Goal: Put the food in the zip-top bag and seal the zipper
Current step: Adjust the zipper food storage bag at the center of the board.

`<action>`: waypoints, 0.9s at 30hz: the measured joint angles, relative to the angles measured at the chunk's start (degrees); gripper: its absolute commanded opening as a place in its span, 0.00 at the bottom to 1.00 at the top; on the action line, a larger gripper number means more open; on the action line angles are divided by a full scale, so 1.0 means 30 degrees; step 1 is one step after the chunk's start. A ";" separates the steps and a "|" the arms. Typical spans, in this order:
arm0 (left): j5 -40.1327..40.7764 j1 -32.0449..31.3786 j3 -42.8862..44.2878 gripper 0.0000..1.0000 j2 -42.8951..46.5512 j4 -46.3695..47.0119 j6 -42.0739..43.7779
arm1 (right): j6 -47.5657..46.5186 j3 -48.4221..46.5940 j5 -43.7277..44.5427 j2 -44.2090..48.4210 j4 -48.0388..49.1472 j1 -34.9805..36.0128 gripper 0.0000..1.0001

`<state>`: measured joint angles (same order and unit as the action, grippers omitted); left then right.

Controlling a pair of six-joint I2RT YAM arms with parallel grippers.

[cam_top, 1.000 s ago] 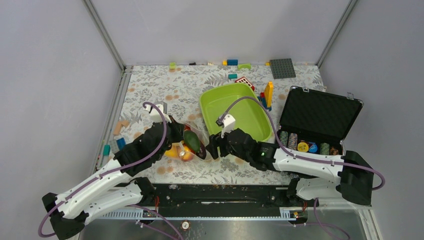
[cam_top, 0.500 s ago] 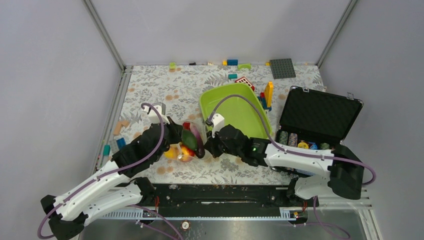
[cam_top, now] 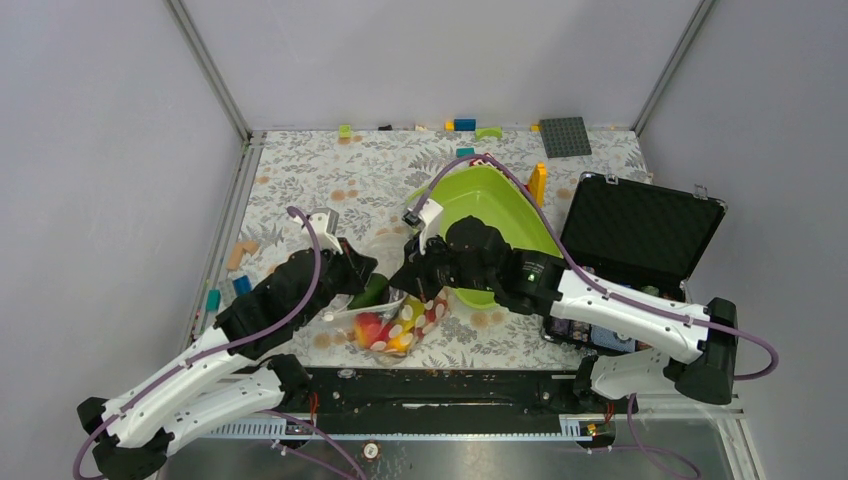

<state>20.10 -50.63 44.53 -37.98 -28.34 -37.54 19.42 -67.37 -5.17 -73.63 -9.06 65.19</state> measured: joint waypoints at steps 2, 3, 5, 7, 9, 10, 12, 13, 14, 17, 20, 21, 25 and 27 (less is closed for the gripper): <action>0.0117 0.0000 0.0036 0.06 0.0000 -0.0255 -0.0036 | 0.0029 -0.0605 0.0299 -0.0262 -0.0801 0.0000 0.00; 0.0240 0.0000 0.0051 0.14 0.0015 -0.0372 -0.0087 | 0.0036 -0.0794 0.0488 -0.0401 -0.1049 0.0000 0.00; 0.0452 0.0000 0.0117 0.36 0.0102 -0.0685 -0.0138 | 0.0124 -0.0947 0.0736 -0.0619 -0.1450 0.0000 0.00; 0.0583 0.0000 0.0124 0.67 0.0379 -0.0911 -0.0240 | 0.0284 -0.0947 0.1180 -0.0823 -0.1829 -0.0015 0.00; 0.0678 0.0000 0.0124 0.90 0.0729 -0.1056 -0.0270 | 0.0568 -0.0918 0.1705 -0.1042 -0.1967 -0.0095 0.00; 0.0750 0.0000 0.0124 0.97 0.0962 -0.1158 -0.0386 | 0.0721 -0.0882 0.1967 -0.1137 -0.1923 -0.0160 0.00; 0.0882 0.0000 0.0124 0.99 0.1523 -0.1479 -0.0488 | 0.1122 -0.0707 0.2390 -0.1217 -0.1829 -0.0372 0.00; 0.0903 0.0000 0.0124 0.99 0.1778 -0.1705 -0.0503 | 0.1348 -0.0670 0.2572 -0.1275 -0.1858 -0.0525 0.00; 0.0947 0.0000 0.0124 0.99 0.2127 -0.1967 -0.0576 | 0.1523 -0.0656 0.2718 -0.1370 -0.1829 -0.0656 0.00; 0.0947 0.0000 0.0124 0.99 0.3468 -0.3009 -0.0809 | 0.2215 -0.0656 0.3432 -0.1778 -0.1749 -0.1115 0.00; 0.0583 0.0000 -0.0058 0.99 0.5042 -0.3701 -0.1115 | 0.2863 -0.0656 0.4095 -0.2149 -0.1712 -0.1559 0.00; 0.0226 0.0000 -0.0335 0.99 0.5683 -0.3643 -0.1166 | 0.3096 -0.0656 0.4320 -0.2251 -0.1647 -0.1727 0.00; -0.1814 0.0000 -0.2033 0.99 0.7475 -0.2514 -0.1064 | 0.3993 -0.0495 0.4561 -0.2339 -0.1319 -0.2594 0.00; -0.2652 0.0000 -0.2849 0.99 0.7461 -0.1661 -0.0911 | 0.4386 -0.0219 0.4561 -0.2339 -0.1078 -0.3169 0.00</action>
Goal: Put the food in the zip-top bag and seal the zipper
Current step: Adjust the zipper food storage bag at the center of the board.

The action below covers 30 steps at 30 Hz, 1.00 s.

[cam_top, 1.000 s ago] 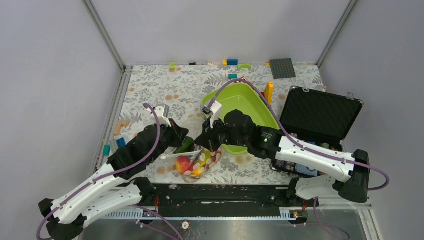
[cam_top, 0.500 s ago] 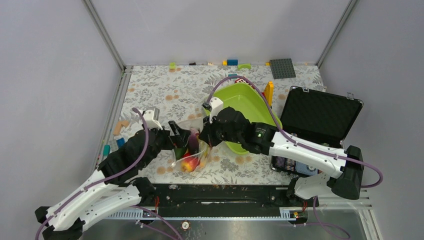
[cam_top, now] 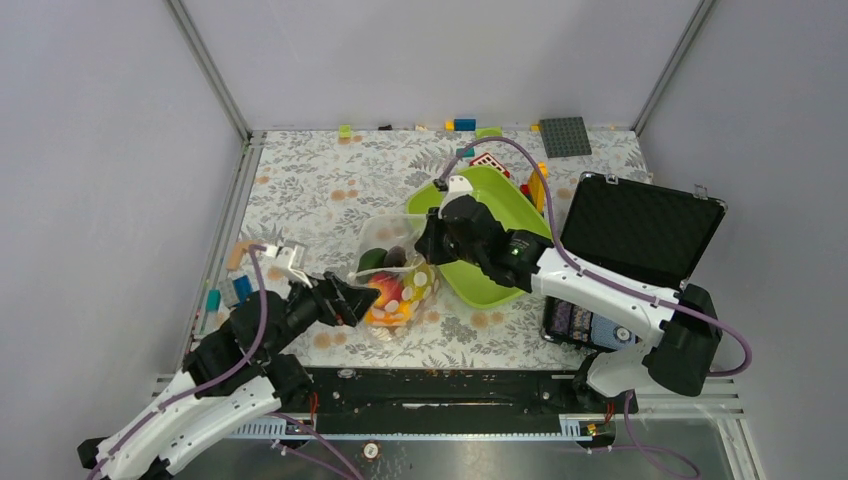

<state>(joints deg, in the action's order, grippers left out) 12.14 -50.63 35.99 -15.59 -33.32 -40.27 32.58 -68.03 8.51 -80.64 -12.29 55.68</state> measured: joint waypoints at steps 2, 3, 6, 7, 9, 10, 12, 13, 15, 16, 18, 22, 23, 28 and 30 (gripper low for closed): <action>-0.0437 0.0000 -0.0648 0.99 -0.0364 0.0823 0.0291 | 0.0328 0.0401 0.0000 0.0015 0.0080 -0.0495 0.00; -0.0568 0.0000 -0.0903 0.98 -0.0663 0.1253 0.0452 | 0.0459 0.0619 -0.0007 0.0029 0.0109 -0.0714 0.00; -0.0670 0.0000 -0.1268 0.93 -0.1741 0.2273 0.0991 | 0.0736 0.1064 0.0000 0.0131 0.0095 -0.1166 0.00; -0.0627 0.0000 -0.1297 0.91 -0.2113 0.2543 0.1158 | 0.0787 0.1137 -0.0007 0.0160 0.0095 -0.1268 0.00; -0.0561 0.0000 -0.1304 0.88 -0.2630 0.2973 0.1443 | 0.0889 0.1188 -0.0029 0.0211 0.0080 -0.1406 0.00; -0.0525 0.0000 -0.1348 0.87 -0.2747 0.3242 0.1574 | 0.0962 0.1209 -0.0080 0.0226 0.0080 -0.1479 0.00; -0.0423 0.0000 -0.1610 0.84 -0.2747 0.3708 0.1719 | 0.1093 0.1239 -0.0219 0.0240 0.0080 -0.1625 0.00; -0.0328 0.0000 -0.1807 0.84 -0.2667 0.3898 0.1807 | 0.1151 0.1260 -0.0262 0.0240 0.0080 -0.1719 0.00; -0.0095 0.0000 -0.2266 0.84 -0.2368 0.4153 0.1916 | 0.1260 0.1355 -0.0386 0.0240 0.0102 -0.1894 0.00; 0.0036 0.0000 -0.2521 0.84 -0.2113 0.4160 0.1982 | 0.1311 0.1413 -0.0510 0.0240 0.0102 -0.1974 0.00; 0.0270 0.0000 -0.2994 0.84 -0.1348 0.4124 0.2076 | 0.1384 0.1508 -0.0758 0.0255 0.0124 -0.2120 0.00; 0.0976 0.0000 -0.3548 0.83 0.0561 0.4131 0.2433 | 0.1552 0.1734 -0.1253 0.0430 0.0138 -0.2331 0.00; 0.1188 0.0000 -0.3585 0.83 0.0874 0.4153 0.2550 | 0.1574 0.1763 -0.1333 0.0474 0.0138 -0.2382 0.00; 0.0940 0.0000 -0.3920 0.80 0.0809 0.4867 0.3643 | 0.1690 0.1851 -0.1749 0.0634 0.0146 -0.2557 0.00; 0.0386 0.0000 -0.3942 0.78 0.0197 0.5180 0.4153 | 0.1719 0.1872 -0.1938 0.0641 0.0160 -0.2637 0.00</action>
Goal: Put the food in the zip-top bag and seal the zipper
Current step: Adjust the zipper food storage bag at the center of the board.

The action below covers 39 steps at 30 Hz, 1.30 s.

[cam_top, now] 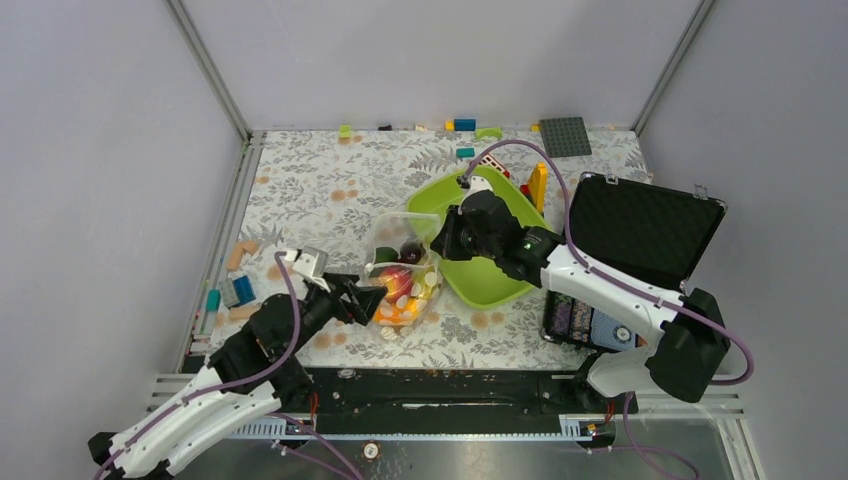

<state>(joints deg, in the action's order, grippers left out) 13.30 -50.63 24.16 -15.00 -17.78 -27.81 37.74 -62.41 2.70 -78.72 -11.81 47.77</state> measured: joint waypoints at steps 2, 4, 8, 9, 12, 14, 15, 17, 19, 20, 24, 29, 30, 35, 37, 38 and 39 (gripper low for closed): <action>-0.0481 0.0000 0.0000 0.76 -0.0736 0.0342 0.0525 | 0.0051 0.0160 -0.0153 0.0087 0.0124 -0.0102 0.00; -0.0838 0.0000 -0.0015 0.72 -0.1319 0.0729 0.0947 | 0.0095 0.0444 -0.0284 0.0248 0.0291 -0.0197 0.00; -0.1129 0.0000 -0.0066 0.67 -0.2033 0.1676 0.1632 | 0.0197 0.0976 -0.0612 0.0597 0.0466 -0.0481 0.00; -0.1144 0.0000 -0.0066 0.66 -0.2178 0.1880 0.1756 | 0.0211 0.1035 -0.0648 0.0663 0.0488 -0.0525 0.00; -0.1093 0.0000 -0.0102 0.65 -0.2557 0.2477 0.2004 | 0.0255 0.1304 -0.0772 0.0911 0.0612 -0.0678 0.00; -0.0976 0.0000 -0.0124 0.64 -0.2739 0.2732 0.2157 | 0.0262 0.1464 -0.0947 0.1049 0.0656 -0.0772 0.00; -0.0947 0.0000 -0.0131 0.63 -0.2798 0.2827 0.2200 | 0.0262 0.1515 -0.0998 0.1078 0.0678 -0.0809 0.00; -0.0925 0.0000 -0.0138 0.60 -0.2900 0.2951 0.2280 | 0.0277 0.1552 -0.1217 0.1086 0.0707 -0.0903 0.00; -0.0918 0.0000 -0.0138 0.56 -0.3009 0.3031 0.2295 | 0.0313 0.1581 -0.1326 0.1086 0.0750 -0.0976 0.00; -0.0918 0.0000 -0.0138 0.54 -0.3067 0.3111 0.2302 | 0.0321 0.1596 -0.1399 0.1086 0.0758 -0.1013 0.00; -0.0933 0.0000 -0.0138 0.44 -0.3432 0.3417 0.2375 | 0.0386 0.1741 -0.1734 0.1100 0.0838 -0.1173 0.00; -0.0940 0.0000 -0.0138 0.19 -0.4051 0.3723 0.2506 | 0.0393 0.1829 -0.1821 0.1122 0.0933 -0.1268 0.00; -0.0940 0.0000 -0.0138 0.15 -0.4087 0.3745 0.2543 | 0.0386 0.1836 -0.1836 0.1122 0.0962 -0.1275 0.00; -0.1020 0.0000 -0.0138 0.00 -0.4007 0.3796 0.2688 | -0.0459 0.1945 -0.2149 0.1246 0.1115 -0.1333 0.11; -0.1107 0.0000 -0.0138 0.00 -0.3876 0.3672 0.2696 | -0.1093 0.2047 -0.2288 0.1406 0.1180 -0.1333 0.14; -0.1158 0.0000 -0.0138 0.00 -0.3774 0.3614 0.2688 | -0.1574 0.2142 -0.2310 0.1566 0.1209 -0.1341 0.19; -0.1231 0.0000 -0.0131 0.00 -0.3723 0.3512 0.2718 | -0.2025 0.2229 -0.2361 0.1756 0.1217 -0.1341 0.24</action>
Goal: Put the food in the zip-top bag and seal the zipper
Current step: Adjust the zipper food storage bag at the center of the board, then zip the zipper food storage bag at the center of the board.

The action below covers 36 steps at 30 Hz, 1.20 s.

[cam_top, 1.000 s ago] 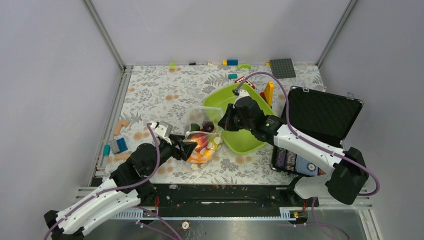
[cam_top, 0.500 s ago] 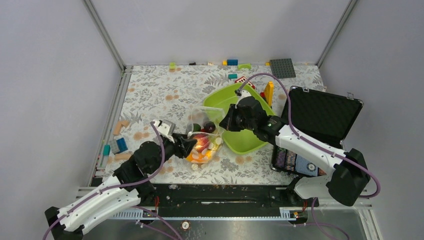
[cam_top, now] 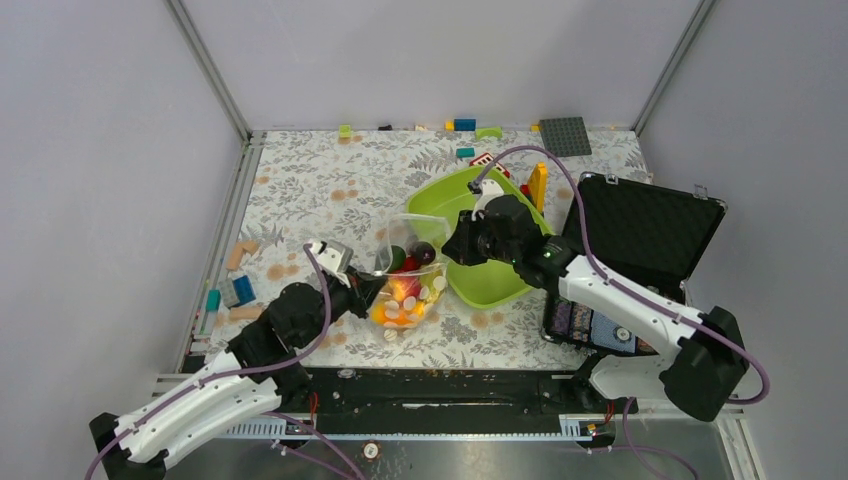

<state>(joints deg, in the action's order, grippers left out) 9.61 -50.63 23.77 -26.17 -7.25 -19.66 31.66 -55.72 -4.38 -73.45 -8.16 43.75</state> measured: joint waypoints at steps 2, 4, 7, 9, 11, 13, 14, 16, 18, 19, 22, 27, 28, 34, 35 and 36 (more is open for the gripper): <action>-0.0124 0.0000 0.0015 0.00 0.0175 -0.0226 0.0007 | -0.1326 0.0262 -0.0313 0.0641 0.0175 -0.0015 0.33; -0.0328 0.0000 0.0036 0.00 0.0357 -0.0386 0.0022 | -0.3002 0.0554 -0.1115 0.1639 0.0539 -0.0036 0.44; -0.0794 0.0000 0.0066 0.00 0.0634 -0.0597 0.0073 | -0.5850 0.0976 -0.3381 0.3322 0.1530 -0.0087 0.51; -0.1005 0.0000 0.0160 0.00 0.0714 -0.0736 0.0073 | -0.7890 0.1086 -0.5246 0.4357 0.2222 -0.0087 0.56; -0.1166 0.0000 0.0299 0.00 0.0707 -0.0831 0.0066 | -0.9792 0.1093 -0.7045 0.4998 0.3053 -0.0073 0.58; -0.1202 0.0000 0.0525 0.00 0.0692 -0.1013 0.0036 | -1.1468 0.1042 -0.8874 0.5056 0.3679 -0.0007 0.57; -0.1188 0.0000 0.0656 0.00 0.0685 -0.1100 -0.0036 | -1.2218 0.0933 -0.9661 0.4845 0.3781 0.0066 0.58; -0.1056 0.0000 0.0933 0.00 0.0678 -0.1195 -0.0240 | -1.3704 0.0423 -1.1198 0.3985 0.3657 0.0291 0.58; -0.0889 0.0000 0.1202 0.00 0.0641 -0.1202 -0.0474 | -1.5110 -0.0291 -1.2123 0.2943 0.3213 0.0707 0.58; -0.0772 0.0000 0.1348 0.00 0.0605 -0.1202 -0.0590 | -1.6028 -0.0852 -1.2422 0.2346 0.2688 0.1042 0.58; -0.0736 0.0000 0.1596 0.00 0.0546 -0.1180 -0.0750 | -1.8294 -0.2514 -1.2451 0.0809 0.1413 0.2062 0.56; -0.0729 0.0000 0.1727 0.00 0.0372 -0.1158 -0.0852 | -2.0400 -0.4612 -1.2364 -0.0852 0.0321 0.2820 0.54; -0.0729 0.0000 0.1770 0.00 0.0270 -0.1166 -0.0889 | -2.0735 -0.4962 -1.2262 -0.1129 0.0153 0.2936 0.53; -0.0568 0.0000 0.2229 0.00 -0.0248 -0.1246 -0.1217 | -2.1740 -0.5748 -1.1489 -0.2106 -0.0495 0.3920 0.48; -0.0554 0.0000 0.2331 0.00 -0.0342 -0.1268 -0.1297 | -2.1828 -0.5821 -1.1285 -0.2251 -0.0612 0.4065 0.47; -0.0554 0.0000 0.2433 0.00 -0.0437 -0.1282 -0.1355 | -2.1886 -0.5894 -1.1089 -0.2390 -0.0656 0.4175 0.45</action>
<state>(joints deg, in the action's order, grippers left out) 7.94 -50.63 31.07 -27.49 -11.09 -23.73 -34.00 -73.41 -37.65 -80.62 -10.13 56.27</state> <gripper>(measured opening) 0.010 0.488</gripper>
